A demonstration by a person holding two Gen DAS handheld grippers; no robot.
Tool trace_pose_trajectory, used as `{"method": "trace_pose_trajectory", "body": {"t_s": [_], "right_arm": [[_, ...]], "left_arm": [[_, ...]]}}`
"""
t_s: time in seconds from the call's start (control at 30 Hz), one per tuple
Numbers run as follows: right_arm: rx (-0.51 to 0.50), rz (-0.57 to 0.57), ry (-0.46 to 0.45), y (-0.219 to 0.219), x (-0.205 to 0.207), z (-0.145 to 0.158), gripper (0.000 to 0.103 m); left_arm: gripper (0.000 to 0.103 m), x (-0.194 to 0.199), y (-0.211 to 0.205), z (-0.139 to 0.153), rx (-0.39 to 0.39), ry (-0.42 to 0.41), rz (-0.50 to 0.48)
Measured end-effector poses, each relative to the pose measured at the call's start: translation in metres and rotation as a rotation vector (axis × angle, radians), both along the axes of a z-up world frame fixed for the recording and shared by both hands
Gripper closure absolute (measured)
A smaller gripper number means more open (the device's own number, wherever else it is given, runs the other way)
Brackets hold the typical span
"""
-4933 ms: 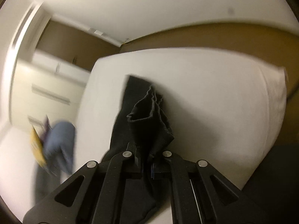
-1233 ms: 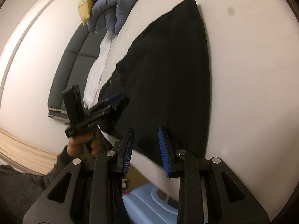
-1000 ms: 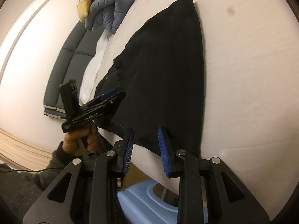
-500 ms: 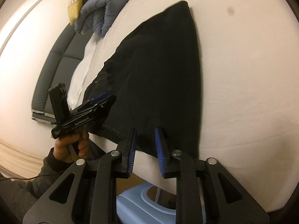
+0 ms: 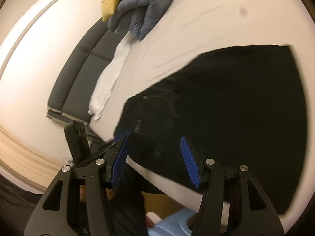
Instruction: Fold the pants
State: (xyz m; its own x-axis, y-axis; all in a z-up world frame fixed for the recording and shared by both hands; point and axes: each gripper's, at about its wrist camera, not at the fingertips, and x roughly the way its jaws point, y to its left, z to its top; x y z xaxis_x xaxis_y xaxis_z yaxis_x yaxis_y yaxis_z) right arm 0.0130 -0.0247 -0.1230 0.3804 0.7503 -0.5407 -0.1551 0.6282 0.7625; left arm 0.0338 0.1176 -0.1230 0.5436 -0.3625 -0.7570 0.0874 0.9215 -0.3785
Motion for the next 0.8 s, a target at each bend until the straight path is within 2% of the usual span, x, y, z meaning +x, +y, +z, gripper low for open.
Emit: {"method": "trace_pose_trajectory", "body": {"t_s": [0.1,0.23,0.43,0.57,0.63,0.7,0.77,0.8], "right_arm": [[0.021,0.063,0.015,0.034,0.034,-0.006,0.050],[0.055,0.104,0.063,0.064,0.062,-0.019,0.049],[0.116,0.068,0.126,0.066,0.079,-0.036,0.050],[0.094,0.045,0.194,0.060,0.080,-0.059,0.050],[0.071,0.053,0.263,0.059,0.080,-0.080,0.055],[0.092,0.046,0.251,0.057,0.078,-0.082,0.055],[0.106,0.040,0.262,0.055,0.080,-0.080,0.054],[0.101,0.046,0.259,0.055,0.080,-0.078,0.053]], "left_arm": [[0.024,-0.011,0.054,-0.010,-0.115,0.041,0.168],[0.024,-0.013,0.088,-0.025,-0.242,0.094,0.270],[0.021,-0.017,0.112,-0.027,-0.250,0.089,0.443],[0.020,-0.012,0.118,-0.049,-0.324,0.143,0.468],[0.017,-0.006,0.116,-0.055,-0.339,0.144,0.475],[0.011,-0.002,0.116,-0.055,-0.365,0.134,0.486],[0.011,0.004,0.117,-0.055,-0.382,0.135,0.482],[0.015,0.008,0.117,-0.054,-0.392,0.131,0.481]]}}
